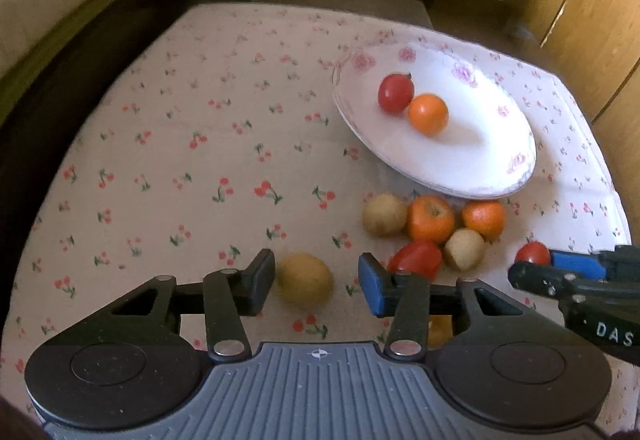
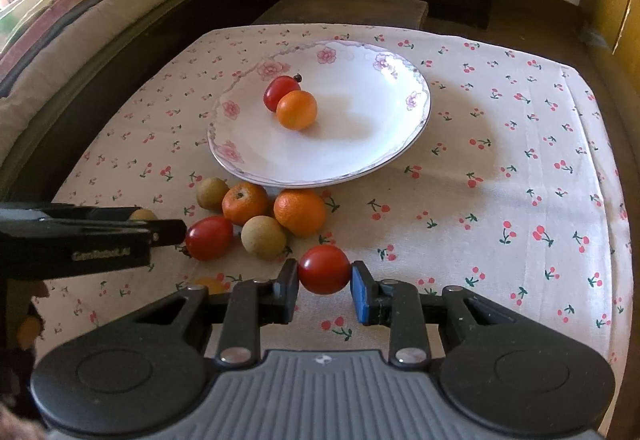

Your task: Organize fruits

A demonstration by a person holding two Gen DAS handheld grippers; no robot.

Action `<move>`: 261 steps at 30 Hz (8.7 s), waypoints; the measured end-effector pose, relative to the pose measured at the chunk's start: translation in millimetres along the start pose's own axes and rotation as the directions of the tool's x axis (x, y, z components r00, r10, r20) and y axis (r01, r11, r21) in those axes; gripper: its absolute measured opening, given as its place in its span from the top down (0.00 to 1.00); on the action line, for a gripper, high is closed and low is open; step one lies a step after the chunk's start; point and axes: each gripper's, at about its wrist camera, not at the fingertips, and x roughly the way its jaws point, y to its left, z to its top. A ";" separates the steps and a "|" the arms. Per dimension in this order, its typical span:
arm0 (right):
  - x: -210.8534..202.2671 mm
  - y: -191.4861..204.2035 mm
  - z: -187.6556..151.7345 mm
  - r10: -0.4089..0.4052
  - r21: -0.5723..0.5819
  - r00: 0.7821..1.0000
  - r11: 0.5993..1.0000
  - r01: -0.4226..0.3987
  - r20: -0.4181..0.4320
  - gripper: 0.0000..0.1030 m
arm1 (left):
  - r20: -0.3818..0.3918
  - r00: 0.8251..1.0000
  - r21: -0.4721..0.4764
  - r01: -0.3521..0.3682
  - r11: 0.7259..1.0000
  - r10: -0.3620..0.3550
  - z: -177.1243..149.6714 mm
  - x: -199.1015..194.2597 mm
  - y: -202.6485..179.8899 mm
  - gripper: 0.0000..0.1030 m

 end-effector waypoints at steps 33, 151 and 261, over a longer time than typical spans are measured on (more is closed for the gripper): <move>-16.0 15.2 -34.6 -0.009 -0.055 0.998 0.998 0.006 -0.058 0.71 | -0.029 0.997 0.126 0.070 0.990 -0.067 -54.5 -28.5 -23.2 0.64; 8.8 -20.5 76.0 -0.021 0.054 0.994 0.998 0.015 0.103 0.71 | 0.086 0.990 -0.007 0.113 0.994 -0.112 60.1 -0.3 -47.9 0.58; -19.0 2.5 -44.8 0.019 0.030 0.996 0.999 -0.017 -0.088 0.72 | -0.083 0.982 0.155 0.178 0.972 -0.167 -46.1 -31.3 -49.8 0.56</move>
